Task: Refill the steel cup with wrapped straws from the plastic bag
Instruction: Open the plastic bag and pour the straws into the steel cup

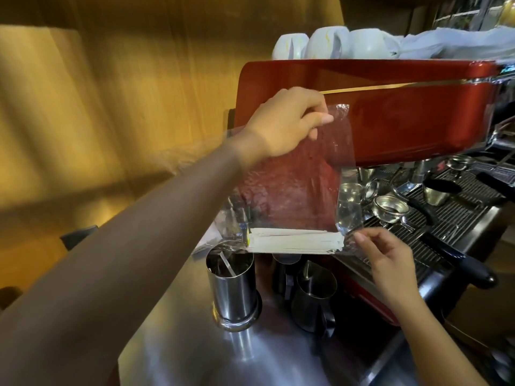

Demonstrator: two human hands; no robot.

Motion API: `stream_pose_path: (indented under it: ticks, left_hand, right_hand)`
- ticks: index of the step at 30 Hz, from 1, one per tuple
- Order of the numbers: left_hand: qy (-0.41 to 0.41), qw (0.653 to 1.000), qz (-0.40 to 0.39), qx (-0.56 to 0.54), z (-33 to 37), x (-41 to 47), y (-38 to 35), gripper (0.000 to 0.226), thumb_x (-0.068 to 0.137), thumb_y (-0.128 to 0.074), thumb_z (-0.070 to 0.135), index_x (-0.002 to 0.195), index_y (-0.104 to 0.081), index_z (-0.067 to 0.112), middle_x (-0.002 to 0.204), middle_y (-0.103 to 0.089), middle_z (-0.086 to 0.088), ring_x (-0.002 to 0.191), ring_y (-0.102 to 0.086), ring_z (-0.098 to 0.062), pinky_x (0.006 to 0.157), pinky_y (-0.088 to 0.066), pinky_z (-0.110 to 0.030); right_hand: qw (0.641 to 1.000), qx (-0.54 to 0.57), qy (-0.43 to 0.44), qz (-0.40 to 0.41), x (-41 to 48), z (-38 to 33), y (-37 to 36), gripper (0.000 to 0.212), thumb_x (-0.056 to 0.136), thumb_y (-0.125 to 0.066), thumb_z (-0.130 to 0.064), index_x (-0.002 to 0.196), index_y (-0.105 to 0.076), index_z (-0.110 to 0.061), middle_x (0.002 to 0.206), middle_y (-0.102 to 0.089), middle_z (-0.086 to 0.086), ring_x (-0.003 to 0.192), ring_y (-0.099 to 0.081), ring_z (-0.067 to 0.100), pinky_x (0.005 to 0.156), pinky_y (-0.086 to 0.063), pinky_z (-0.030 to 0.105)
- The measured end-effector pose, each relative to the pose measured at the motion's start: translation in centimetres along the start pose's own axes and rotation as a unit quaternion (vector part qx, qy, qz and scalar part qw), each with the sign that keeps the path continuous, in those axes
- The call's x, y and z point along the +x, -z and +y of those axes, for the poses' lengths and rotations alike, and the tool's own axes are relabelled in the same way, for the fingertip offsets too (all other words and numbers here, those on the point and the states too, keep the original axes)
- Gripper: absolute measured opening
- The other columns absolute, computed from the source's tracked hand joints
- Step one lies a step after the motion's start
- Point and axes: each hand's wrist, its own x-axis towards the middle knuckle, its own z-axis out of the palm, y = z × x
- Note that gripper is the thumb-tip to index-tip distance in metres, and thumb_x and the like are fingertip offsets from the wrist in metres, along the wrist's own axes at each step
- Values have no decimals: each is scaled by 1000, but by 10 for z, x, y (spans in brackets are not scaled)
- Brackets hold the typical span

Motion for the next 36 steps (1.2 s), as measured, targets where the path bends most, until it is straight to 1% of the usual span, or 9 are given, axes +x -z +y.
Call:
stream_pose_path:
  ticks: [4,7,10,15,20,24,28,33,36]
  left_hand:
    - [-2,999,14,-37,2,1,5,18,91,-55,27,79,-65,17,70,-70,4,74,-66,-17,80,-53,-45]
    - [-4,998,28,-64,2,3,11,17,91,-56,23,77,-64,17,67,-68,3,69,-65,-12,76,-54,-34]
    - [-11,996,37,-78,4,7,18,20,90,-57,19,71,-59,20,65,-66,2,63,-63,-8,72,-53,-32]
    - [-32,995,38,-86,14,18,26,15,91,-56,13,81,-61,2,65,-64,-10,62,-63,-15,62,-48,-26]
    - [-48,994,44,-83,26,25,26,14,90,-57,10,81,-58,0,59,-56,-1,51,-58,-1,60,-44,-17]
    - [-63,995,38,-71,30,25,25,15,90,-57,13,80,-58,2,61,-57,-2,61,-62,-12,67,-47,-23]
    - [-51,995,32,-84,26,21,26,15,90,-57,11,78,-57,2,72,-61,-17,71,-65,-33,68,-50,-35]
    - [-24,991,38,-123,10,10,34,11,91,-56,8,84,-59,0,64,-57,-4,58,-61,-11,65,-52,-34]
    - [-5,992,57,-115,-1,4,42,12,90,-58,10,80,-60,5,64,-60,-5,62,-64,-17,65,-51,-33]
  right_hand:
    - [999,30,12,26,4,-11,6,21,88,-56,-10,77,-63,-26,71,-69,-6,61,-63,7,58,-54,19]
    - [999,29,24,30,5,-22,11,15,89,-56,-12,81,-63,-22,73,-70,-14,57,-66,10,59,-56,24]
    - [998,32,50,36,9,-34,16,16,89,-55,-11,80,-63,-22,71,-70,-14,57,-66,10,58,-54,18]
    - [997,39,63,36,15,-45,21,17,90,-54,-10,81,-63,-21,70,-70,-11,57,-66,10,59,-56,21]
    - [996,36,68,49,16,-51,29,24,90,-55,-13,77,-65,-30,74,-71,-9,58,-67,13,59,-57,22]
    - [996,29,67,58,15,-55,36,23,89,-55,-14,77,-66,-31,75,-71,-12,60,-67,11,60,-56,19]
    - [996,15,78,48,11,-57,37,24,89,-55,-13,78,-65,-33,75,-71,-13,60,-67,10,60,-55,17]
    - [995,-2,91,26,14,-60,29,21,89,-56,-15,79,-65,-31,75,-71,-11,59,-68,13,61,-56,19]
    - [996,-10,91,17,20,-63,21,18,88,-57,-18,79,-65,-31,75,-71,-11,58,-68,14,61,-54,16]
